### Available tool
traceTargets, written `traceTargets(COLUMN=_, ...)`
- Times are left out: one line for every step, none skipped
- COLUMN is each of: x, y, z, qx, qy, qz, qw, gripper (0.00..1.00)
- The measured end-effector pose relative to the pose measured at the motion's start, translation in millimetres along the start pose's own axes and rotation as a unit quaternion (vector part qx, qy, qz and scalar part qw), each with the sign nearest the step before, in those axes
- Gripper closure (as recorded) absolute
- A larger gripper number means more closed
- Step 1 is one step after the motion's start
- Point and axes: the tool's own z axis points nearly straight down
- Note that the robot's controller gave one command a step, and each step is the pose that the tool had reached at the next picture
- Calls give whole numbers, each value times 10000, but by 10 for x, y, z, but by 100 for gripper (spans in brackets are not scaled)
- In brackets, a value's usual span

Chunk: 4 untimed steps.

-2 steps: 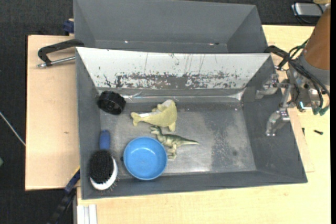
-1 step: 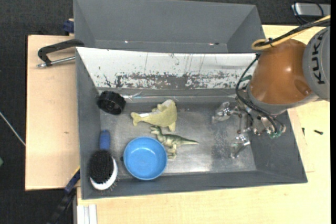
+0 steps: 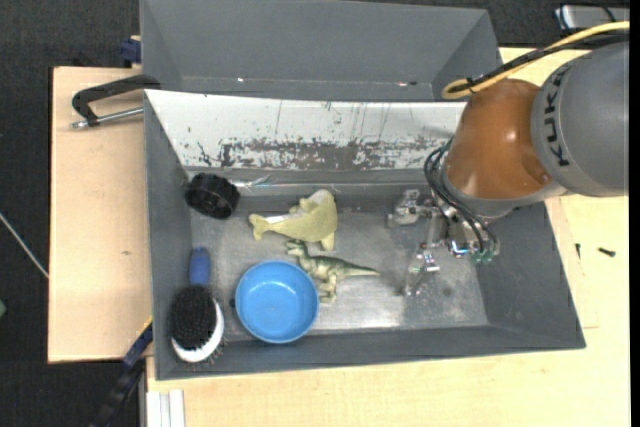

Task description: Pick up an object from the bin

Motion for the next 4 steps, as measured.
traceTargets(x=-256, y=297, z=-264, qx=3, qy=-34, qz=379, qw=9993, gripper=0)
traceTargets(x=-615, y=637, z=-8, qx=11, qy=-8, qz=1273, qw=9919, gripper=0)
traceTargets(x=-626, y=1101, z=-8, qx=11, qy=-49, qz=1116, qw=9937, gripper=0)
traceTargets(x=-644, y=1098, z=-22, qx=2, qy=-89, qz=1119, qw=9937, gripper=100)
